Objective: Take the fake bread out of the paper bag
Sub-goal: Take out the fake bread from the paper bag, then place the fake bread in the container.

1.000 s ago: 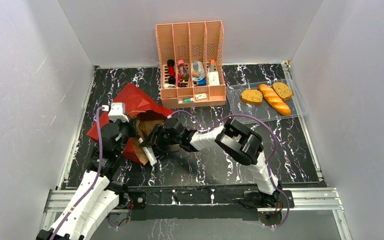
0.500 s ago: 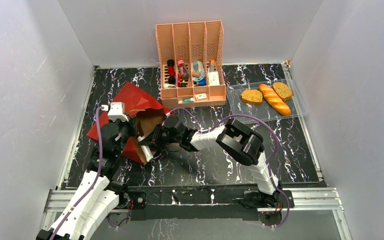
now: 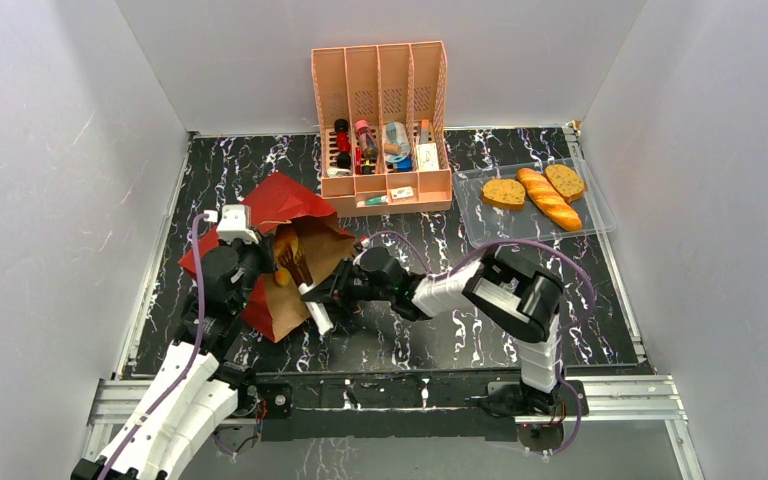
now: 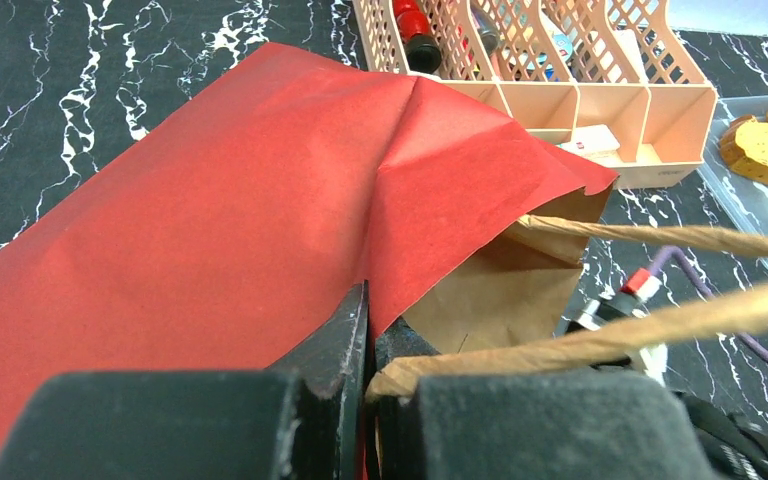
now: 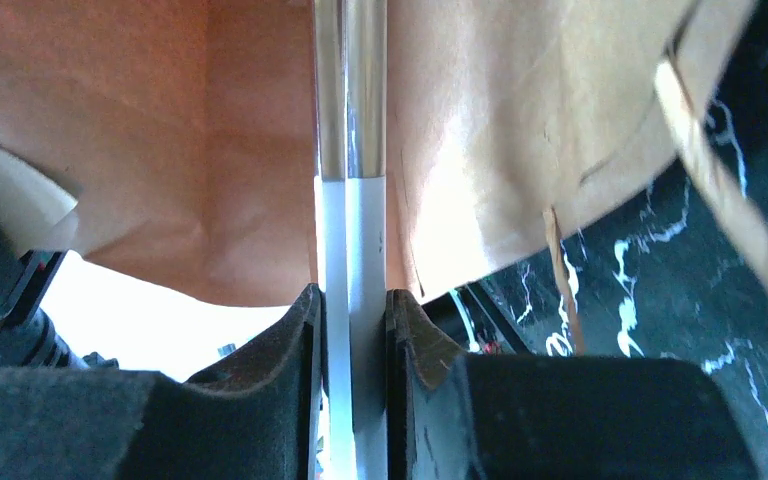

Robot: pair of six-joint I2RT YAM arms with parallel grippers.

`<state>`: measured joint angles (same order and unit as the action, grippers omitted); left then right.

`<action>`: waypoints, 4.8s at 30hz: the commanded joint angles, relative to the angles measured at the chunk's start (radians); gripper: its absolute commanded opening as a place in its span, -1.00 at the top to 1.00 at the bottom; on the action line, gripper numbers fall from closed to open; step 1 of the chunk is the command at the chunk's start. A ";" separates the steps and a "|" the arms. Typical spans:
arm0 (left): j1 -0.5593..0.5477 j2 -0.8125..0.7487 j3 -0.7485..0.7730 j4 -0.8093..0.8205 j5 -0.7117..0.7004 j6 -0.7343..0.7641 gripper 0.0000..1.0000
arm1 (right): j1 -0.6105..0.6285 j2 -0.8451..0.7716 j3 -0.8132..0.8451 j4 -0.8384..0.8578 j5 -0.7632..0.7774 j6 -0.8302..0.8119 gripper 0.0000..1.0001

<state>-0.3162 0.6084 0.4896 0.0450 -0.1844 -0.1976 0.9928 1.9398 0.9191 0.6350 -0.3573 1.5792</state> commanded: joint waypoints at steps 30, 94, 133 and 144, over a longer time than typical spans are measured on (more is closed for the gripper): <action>-0.002 0.141 0.065 -0.068 -0.192 -0.018 1.00 | 0.001 -1.127 -0.418 -0.487 0.226 -0.123 1.00; -0.003 0.107 0.073 -0.082 -0.185 -0.031 1.00 | -1.025 -0.710 -0.310 -0.424 -0.121 -0.337 1.00; -0.003 0.109 0.071 -0.080 -0.175 -0.031 1.00 | -1.222 -0.867 -0.413 -0.510 -0.292 -0.348 0.25; -0.003 0.105 0.072 -0.082 -0.175 -0.029 1.00 | -1.232 -0.958 -0.424 -0.591 -0.278 -0.372 0.25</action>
<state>-0.3172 0.7250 0.5316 -0.0462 -0.3653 -0.2277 -0.2272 1.0486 0.4923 0.0328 -0.6224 1.2308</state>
